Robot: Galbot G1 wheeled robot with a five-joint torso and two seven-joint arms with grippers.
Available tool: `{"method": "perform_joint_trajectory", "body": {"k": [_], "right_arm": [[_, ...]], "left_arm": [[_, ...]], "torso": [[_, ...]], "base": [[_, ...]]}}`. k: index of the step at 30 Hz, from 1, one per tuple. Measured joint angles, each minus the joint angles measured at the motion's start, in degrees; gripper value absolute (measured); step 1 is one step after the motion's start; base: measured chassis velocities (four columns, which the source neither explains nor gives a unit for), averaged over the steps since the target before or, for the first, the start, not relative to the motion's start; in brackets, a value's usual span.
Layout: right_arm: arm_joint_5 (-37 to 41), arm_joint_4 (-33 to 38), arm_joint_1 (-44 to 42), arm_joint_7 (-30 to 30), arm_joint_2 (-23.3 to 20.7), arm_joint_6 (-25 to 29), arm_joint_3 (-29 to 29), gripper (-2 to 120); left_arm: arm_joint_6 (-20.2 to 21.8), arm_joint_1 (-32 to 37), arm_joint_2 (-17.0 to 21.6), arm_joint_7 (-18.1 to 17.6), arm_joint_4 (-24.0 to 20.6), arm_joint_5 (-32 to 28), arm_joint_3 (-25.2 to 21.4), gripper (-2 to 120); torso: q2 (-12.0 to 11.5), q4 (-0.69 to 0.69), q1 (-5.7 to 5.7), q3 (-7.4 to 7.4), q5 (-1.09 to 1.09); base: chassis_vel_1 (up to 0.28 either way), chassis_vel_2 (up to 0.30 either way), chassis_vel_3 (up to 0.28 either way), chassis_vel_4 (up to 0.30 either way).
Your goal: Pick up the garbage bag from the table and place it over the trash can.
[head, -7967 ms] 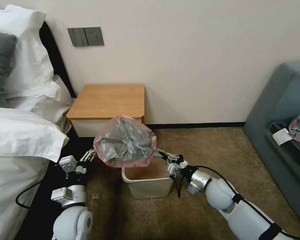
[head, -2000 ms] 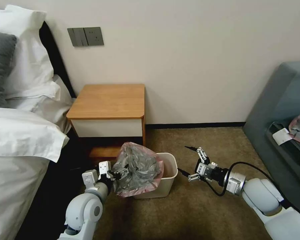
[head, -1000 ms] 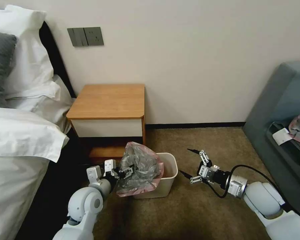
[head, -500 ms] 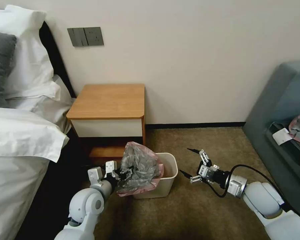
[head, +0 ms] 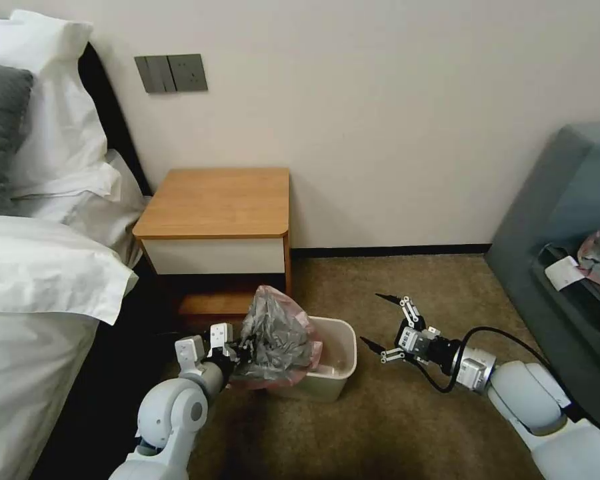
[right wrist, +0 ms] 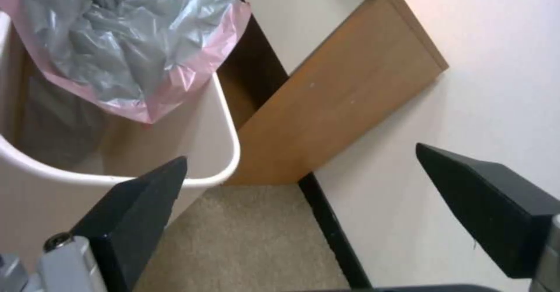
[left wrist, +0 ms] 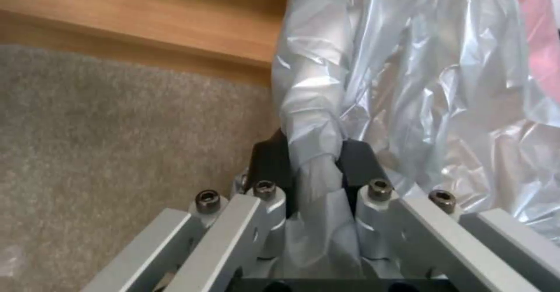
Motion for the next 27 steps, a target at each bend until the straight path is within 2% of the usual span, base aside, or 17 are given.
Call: {"method": "perform_joint_trajectory", "body": {"k": [5, 7, 8, 11, 12, 15, 16, 18, 19, 21, 22, 24, 27], "right_arm": [[-0.09, -0.16, 0.44, 0.35, 0.27, -0.01, -0.36, 100], [-0.13, 0.34, 0.53, 3.58, 1.08, 0.02, -1.01, 100], [-0.13, 0.34, 0.53, 3.58, 1.08, 0.02, -1.01, 100], [1.90, 3.40, 0.21, 12.36, 2.28, -2.51, -3.94, 100], [1.90, 3.40, 0.21, 12.36, 2.28, -2.51, -3.94, 100], [12.58, 9.33, -0.33, 24.58, 2.96, -11.39, -10.58, 100], [12.58, 9.33, -0.33, 24.58, 2.96, -11.39, -10.58, 100], [21.90, 13.86, -0.07, 30.96, 3.56, -17.81, -14.18, 100], [21.90, 13.86, -0.07, 30.96, 3.56, -17.81, -14.18, 100], [28.56, 18.17, 1.04, 33.34, 4.28, -22.40, -16.21, 100], [28.56, 18.17, 1.04, 33.34, 4.28, -22.40, -16.21, 100], [31.63, 21.16, 2.13, 33.56, 4.46, -25.88, -17.35, 100], [39.92, 24.08, 4.01, 33.54, 3.34, -30.86, -19.63, 100]], "left_arm": [[-1.33, 0.29, -0.39, -2.23, -0.01, 0.43, 0.09, 11], [-4.94, 1.53, -1.48, -4.78, -1.22, -0.15, 0.30, 11], [-4.94, 1.53, -1.48, -4.78, -1.22, -0.15, 0.30, 11], [-9.12, 3.94, -2.29, -5.16, -4.45, -0.53, 0.43, 11], [-9.12, 3.94, -2.29, -5.16, -4.45, -0.53, 0.43, 11], [-12.09, 6.19, -2.04, -5.08, -9.51, -0.92, 0.51, 11], [-12.09, 6.19, -2.04, -5.08, -9.51, -0.92, 0.51, 11], [-13.54, 7.60, -1.72, -4.74, -12.52, -1.23, 0.61, 11], [-13.54, 7.60, -1.72, -4.74, -12.52, -1.23, 0.61, 11], [-14.96, 8.31, -1.67, -4.64, -14.11, -0.71, 0.66, 11], [-14.96, 8.31, -1.67, -4.64, -14.11, -0.71, 0.66, 11], [-16.42, 8.75, -1.65, -4.64, -14.22, 0.79, 0.63, 11], [-18.56, 9.71, -1.64, -4.61, -13.82, 2.42, 0.71, 11]], "torso": [[0.00, 0.00, 0.00, 0.00, 0.00], [0.00, -0.01, 0.00, 0.00, -0.01], [0.00, -0.01, 0.00, 0.00, -0.01], [0.00, 0.01, 0.00, 0.00, -0.01], [0.00, 0.01, 0.00, 0.00, -0.01], [0.00, 0.00, 0.00, 0.00, 0.00], [0.00, 0.00, 0.00, 0.00, 0.00], [0.00, 0.00, 0.00, 0.00, 0.00], [0.00, 0.00, 0.00, 0.00, 0.00], [0.00, 0.00, 0.00, -0.01, -0.01], [0.00, 0.00, 0.00, -0.01, -0.01], [0.00, 0.00, 0.00, 0.00, -0.02], [0.00, 0.00, 0.00, -0.01, -0.02]], "base": [[0.000, 0.000, 0.000, 0.000], [0.000, 0.000, 0.000, 0.000], [0.000, 0.000, 0.000, 0.000], [0.000, 0.000, 0.000, 0.000], [0.000, 0.000, 0.000, 0.000], [0.000, 0.000, 0.000, 0.000], [0.000, 0.000, 0.000, 0.000], [0.000, 0.000, 0.000, 0.000], [0.000, 0.000, 0.000, 0.000], [0.000, 0.000, 0.000, 0.000], [0.000, 0.000, 0.000, 0.000], [0.000, 0.000, 0.000, 0.000], [0.000, 0.000, 0.000, 0.000]]}}
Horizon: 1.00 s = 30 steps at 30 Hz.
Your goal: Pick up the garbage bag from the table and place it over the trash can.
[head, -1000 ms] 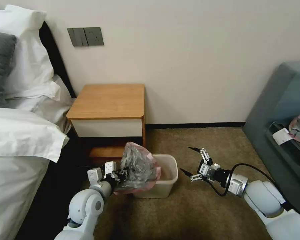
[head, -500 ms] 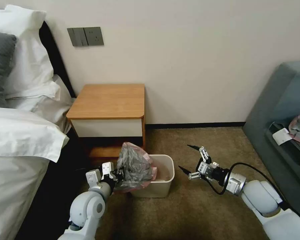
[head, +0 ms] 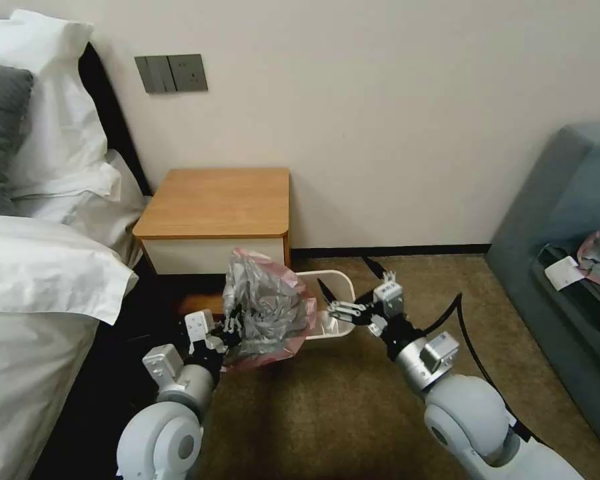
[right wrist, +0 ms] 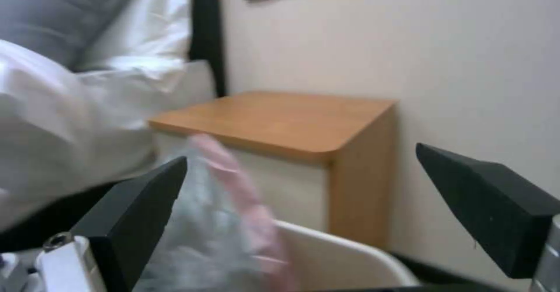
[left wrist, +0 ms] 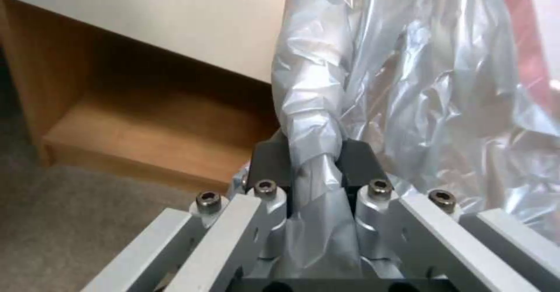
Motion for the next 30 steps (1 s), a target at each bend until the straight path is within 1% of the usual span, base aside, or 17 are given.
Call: {"method": "perform_joint_trajectory", "body": {"k": [1, 3, 4, 6, 7, 9, 10, 11, 12, 13, 20, 28, 30], "right_arm": [[0.00, 0.00, 0.00, 0.00, 0.00, 0.00, 0.00, 100], [7.07, 1.34, 1.60, 0.88, -0.82, -4.31, -1.35, 100], [7.07, 1.34, 1.60, 0.88, -0.82, -4.31, -1.35, 100], [12.55, 1.68, 3.69, 2.70, -1.05, -8.24, -2.78, 100], [12.55, 1.68, 3.69, 2.70, -1.05, -8.24, -2.78, 100], [17.01, 0.83, 5.61, 6.47, -0.39, -12.18, -4.32, 100], [18.24, 0.34, 6.01, 7.84, 0.02, -13.48, -4.71, 100], [18.24, 0.34, 6.01, 7.84, 0.02, -13.48, -4.71, 100], [20.11, -0.74, 6.70, 10.54, 0.86, -15.42, -5.45, 100], [20.67, -2.02, 7.28, 12.16, 1.43, -16.15, -5.99, 100], [21.36, -5.26, 10.18, 13.83, 2.72, -16.95, -7.64, 100], [27.73, -7.05, 12.85, 16.56, 5.08, -18.21, -8.28, 100], [28.04, -7.52, 12.90, 16.48, 5.40, -18.27, -8.49, 100]], "left_arm": [[0.00, 0.00, 0.00, 0.00, 0.00, 0.00, 0.00, 11], [-1.39, 0.57, -0.05, 0.23, 0.28, 1.05, 0.19, 11], [-1.39, 0.57, -0.05, 0.23, 0.28, 1.05, 0.19, 11], [-2.22, 0.69, -0.08, 0.32, 0.34, 1.51, 0.35, 11], [-2.22, 0.69, -0.08, 0.32, 0.34, 1.51, 0.35, 11], [-2.34, 0.69, -0.01, 0.32, 0.23, 1.52, 0.43, 11], [-2.34, 0.69, 0.01, 0.32, 0.05, 1.51, 0.44, 11], [-2.34, 0.69, 0.01, 0.32, 0.05, 1.51, 0.44, 11], [-2.34, 0.70, 0.04, 0.32, -0.33, 1.50, 0.44, 11], [-2.32, 0.74, 0.07, 0.32, -0.63, 1.48, 0.43, 11], [-1.98, 1.17, 0.05, 0.29, -1.66, 1.39, 0.48, 11], [-1.84, 2.26, -0.15, 0.26, -2.36, 1.40, 0.48, 11], [-1.84, 2.46, -0.15, 0.24, -2.52, 1.40, 0.45, 11]], "torso": [[0.00, 0.00, 0.00, 0.00, 0.00], [0.00, 0.00, 0.00, 0.00, 0.00], [0.00, 0.00, 0.00, 0.00, 0.00], [0.00, 0.00, 0.00, 0.00, 0.01], [0.00, 0.00, 0.00, 0.00, 0.01], [0.00, 0.00, 0.00, 0.00, 0.01], [0.00, 0.00, 0.00, 0.00, 0.01], [0.00, 0.00, 0.00, 0.00, 0.01], [0.00, -0.01, 0.00, 0.00, 0.01], [0.00, -0.01, 0.00, 0.00, 0.01], [0.00, 0.00, 0.00, 0.00, 0.01], [0.00, 0.00, 0.00, 0.01, 0.01], [0.00, 0.00, 0.00, 0.00, 0.01]], "base": [[0.000, 0.000, 0.000, 0.000], [0.000, 0.000, 0.000, 0.000], [0.000, 0.000, 0.000, 0.000], [0.000, 0.000, 0.000, 0.000], [0.000, 0.000, 0.000, 0.000], [0.000, 0.000, 0.000, 0.000], [0.000, 0.000, 0.000, 0.000], [0.000, 0.000, 0.000, 0.000], [0.000, 0.000, 0.000, 0.000], [0.000, 0.000, 0.000, 0.000], [0.000, 0.000, 0.000, 0.000], [0.000, 0.000, 0.000, 0.000], [0.000, 0.000, 0.000, 0.000]]}}
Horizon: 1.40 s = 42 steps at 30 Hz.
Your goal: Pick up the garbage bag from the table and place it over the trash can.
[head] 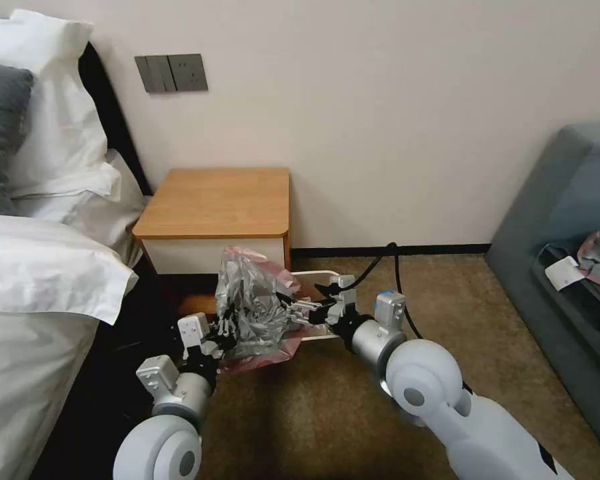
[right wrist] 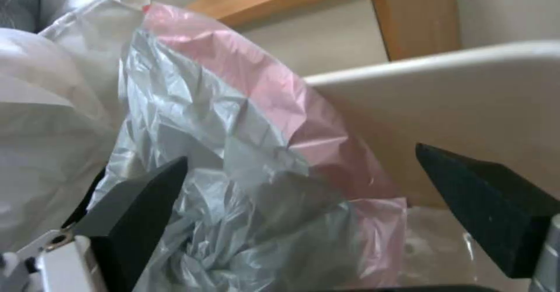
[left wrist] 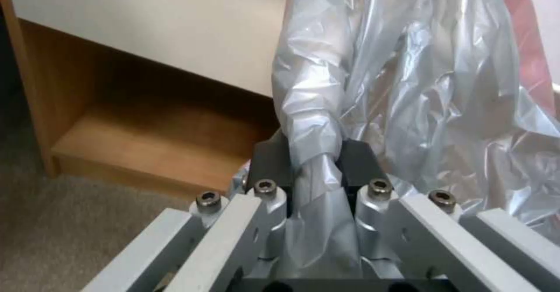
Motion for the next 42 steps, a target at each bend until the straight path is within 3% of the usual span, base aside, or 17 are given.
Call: {"method": "perform_joint_trajectory", "body": {"k": [2, 10, 14, 19, 22, 30, 42], "right_arm": [[-0.02, -0.30, 0.02, -0.25, 0.15, 0.00, -0.10, 99], [-1.96, -1.47, 0.16, -1.91, 0.88, 0.28, -0.84, 76], [-4.23, -2.53, 0.13, -3.15, 1.27, 0.89, -1.48, 55], [-5.83, -3.04, 0.12, -4.10, 1.34, 1.36, -1.81, 43], [-6.69, -3.11, 0.13, -4.51, 1.30, 1.61, -1.82, 27], [-9.24, -3.29, -0.13, -5.48, 0.98, 2.29, -1.51, 0], [-11.29, -3.03, -0.17, -6.61, -0.21, 3.28, 0.68, 0]], "left_arm": [[0.00, 0.09, 0.01, 0.00, -0.13, 0.00, 0.00, 11], [0.00, 0.33, -0.10, -0.10, -0.38, -0.03, 0.06, 11], [0.00, 0.36, -0.12, -0.15, -0.67, -0.16, 0.10, 11], [0.00, 0.33, -0.13, -0.17, -0.82, -0.29, 0.10, 11], [0.00, 0.31, -0.12, -0.27, -0.67, -0.34, 0.10, 11], [0.08, 0.04, -0.20, -0.38, -0.30, -0.36, 0.21, 11], [0.08, 0.32, -0.21, -0.44, 0.18, -0.33, 0.02, 11]], "torso": [[0.00, 0.00, 0.00, 0.00, 0.00], [0.00, 0.00, 0.00, 0.00, 0.00], [0.00, 0.00, 0.00, 0.00, 0.00], [0.00, 0.00, 0.00, 0.00, 0.00], [0.00, 0.00, 0.00, 0.00, 0.00], [0.00, 0.00, 0.00, 0.00, 0.00], [0.00, 0.00, 0.00, 0.00, 0.01]], "base": [[0.000, 0.000, 0.000, 0.000], [0.000, 0.000, 0.000, 0.000], [0.000, 0.000, 0.000, 0.000], [0.000, 0.000, 0.000, 0.000], [0.000, 0.000, 0.000, 0.000], [0.000, 0.000, 0.000, 0.000], [0.000, 0.000, 0.000, 0.000]]}}
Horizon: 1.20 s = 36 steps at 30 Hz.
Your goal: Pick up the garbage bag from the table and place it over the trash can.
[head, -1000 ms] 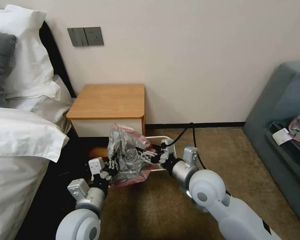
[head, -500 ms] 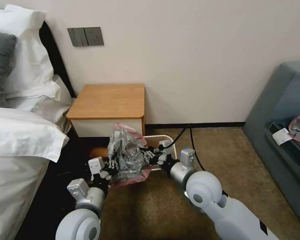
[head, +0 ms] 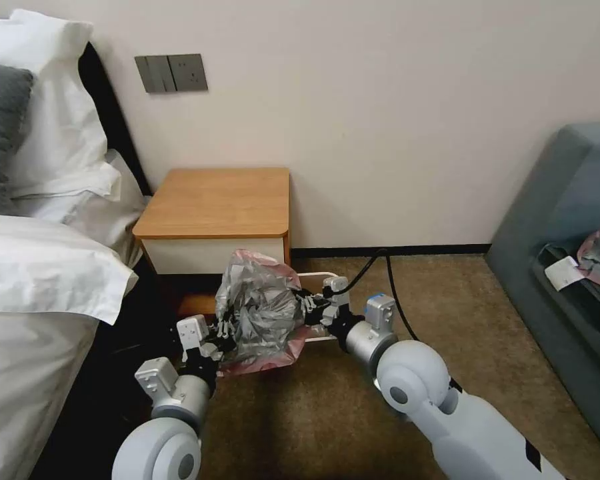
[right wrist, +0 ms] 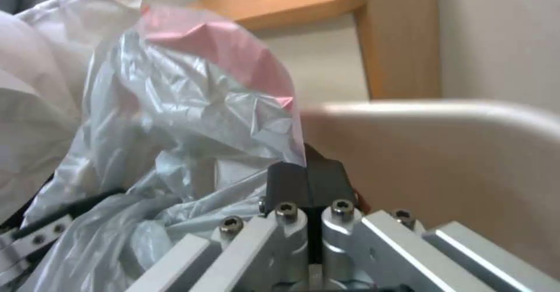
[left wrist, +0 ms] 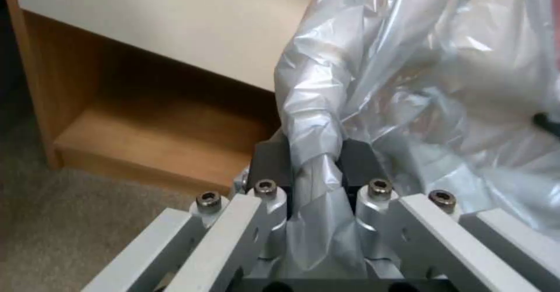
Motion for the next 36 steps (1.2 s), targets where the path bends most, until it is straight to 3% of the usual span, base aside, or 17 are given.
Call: {"method": "perform_joint_trajectory", "body": {"k": [36], "right_arm": [[-2.68, 2.11, -3.87, -4.41, -9.81, 2.95, 10.25, 0]], "left_arm": [[-0.83, 0.83, 0.55, 0.37, 0.54, 0.10, -0.16, 11]], "torso": [[0.00, 0.00, 0.00, 0.00, 0.00]], "base": [[0.000, 0.000, 0.000, 0.000]]}}
